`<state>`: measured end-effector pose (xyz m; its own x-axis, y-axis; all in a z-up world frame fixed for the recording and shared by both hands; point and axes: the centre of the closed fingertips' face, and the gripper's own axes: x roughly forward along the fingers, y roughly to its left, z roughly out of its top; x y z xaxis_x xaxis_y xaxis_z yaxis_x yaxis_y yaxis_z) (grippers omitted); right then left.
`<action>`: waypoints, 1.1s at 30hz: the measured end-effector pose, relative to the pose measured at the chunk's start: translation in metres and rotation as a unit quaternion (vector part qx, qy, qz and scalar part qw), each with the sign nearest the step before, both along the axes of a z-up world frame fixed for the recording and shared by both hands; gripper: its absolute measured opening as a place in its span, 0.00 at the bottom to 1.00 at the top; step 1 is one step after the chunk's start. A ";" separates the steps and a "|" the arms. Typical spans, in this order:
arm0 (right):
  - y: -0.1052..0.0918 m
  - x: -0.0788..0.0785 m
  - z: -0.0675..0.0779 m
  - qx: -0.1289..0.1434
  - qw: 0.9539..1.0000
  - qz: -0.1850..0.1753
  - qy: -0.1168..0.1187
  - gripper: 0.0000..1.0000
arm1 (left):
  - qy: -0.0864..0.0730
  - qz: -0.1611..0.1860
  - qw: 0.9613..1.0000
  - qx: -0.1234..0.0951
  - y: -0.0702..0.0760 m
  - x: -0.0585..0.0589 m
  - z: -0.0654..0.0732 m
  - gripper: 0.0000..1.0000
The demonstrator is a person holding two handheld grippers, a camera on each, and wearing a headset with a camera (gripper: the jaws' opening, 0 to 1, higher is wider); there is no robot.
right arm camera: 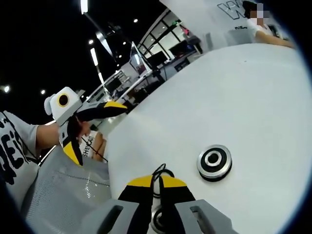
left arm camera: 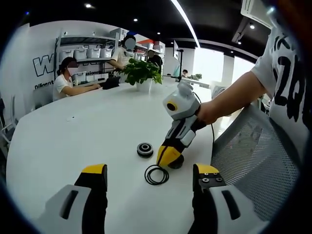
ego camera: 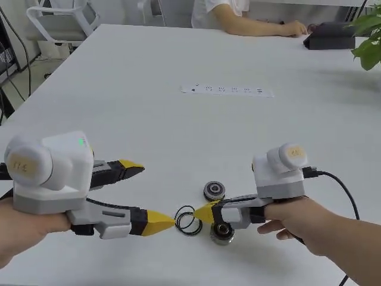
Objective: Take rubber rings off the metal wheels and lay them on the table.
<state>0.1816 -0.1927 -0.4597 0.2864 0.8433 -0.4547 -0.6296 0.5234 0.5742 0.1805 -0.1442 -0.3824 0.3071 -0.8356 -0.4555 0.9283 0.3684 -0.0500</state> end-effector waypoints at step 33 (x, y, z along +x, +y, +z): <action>-0.027 0.011 0.017 -0.008 0.998 -0.024 -0.059 0.19 | 0.006 0.000 1.000 0.006 -0.005 0.009 -0.002 0.66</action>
